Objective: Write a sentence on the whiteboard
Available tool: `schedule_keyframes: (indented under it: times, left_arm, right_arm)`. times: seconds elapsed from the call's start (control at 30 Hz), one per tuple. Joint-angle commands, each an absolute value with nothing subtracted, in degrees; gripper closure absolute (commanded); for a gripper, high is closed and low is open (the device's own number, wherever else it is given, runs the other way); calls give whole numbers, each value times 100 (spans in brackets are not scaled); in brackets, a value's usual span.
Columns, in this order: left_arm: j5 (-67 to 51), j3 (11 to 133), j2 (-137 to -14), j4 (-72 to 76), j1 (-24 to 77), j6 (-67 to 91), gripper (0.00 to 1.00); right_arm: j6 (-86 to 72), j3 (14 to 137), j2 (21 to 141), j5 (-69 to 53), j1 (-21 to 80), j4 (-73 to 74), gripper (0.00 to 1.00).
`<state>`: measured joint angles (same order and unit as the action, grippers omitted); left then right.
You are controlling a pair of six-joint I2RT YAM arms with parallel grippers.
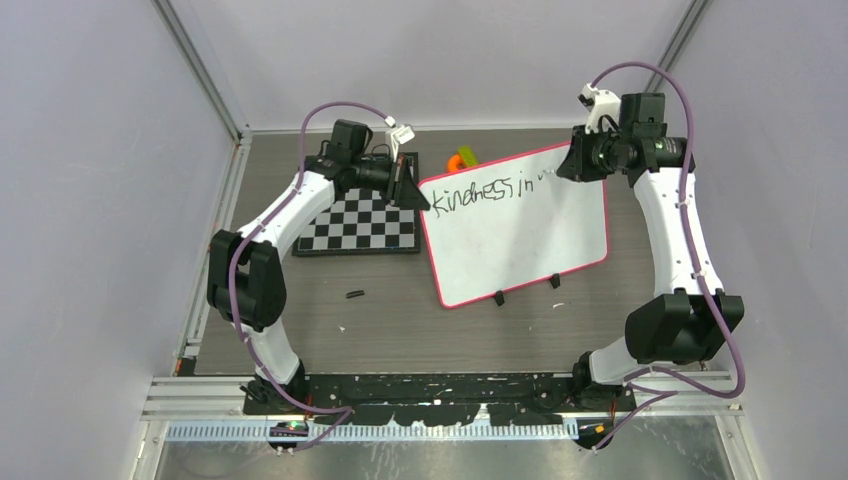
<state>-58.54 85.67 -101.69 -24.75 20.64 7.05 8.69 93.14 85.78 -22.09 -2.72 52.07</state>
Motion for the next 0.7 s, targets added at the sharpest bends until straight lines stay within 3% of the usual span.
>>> schedule_keyframes:
  times: [0.0,0.67]
  left_arm:
    - [-5907,8719,-10152,-2628,2153,527,100]
    - [-5922,8692,-10143,-2617,2153,519,100]
  right_arm:
    - [851,9697,8646,-2140,-264,4988,100]
    - [1048,8824,8194,-2110,-264,5101,100]
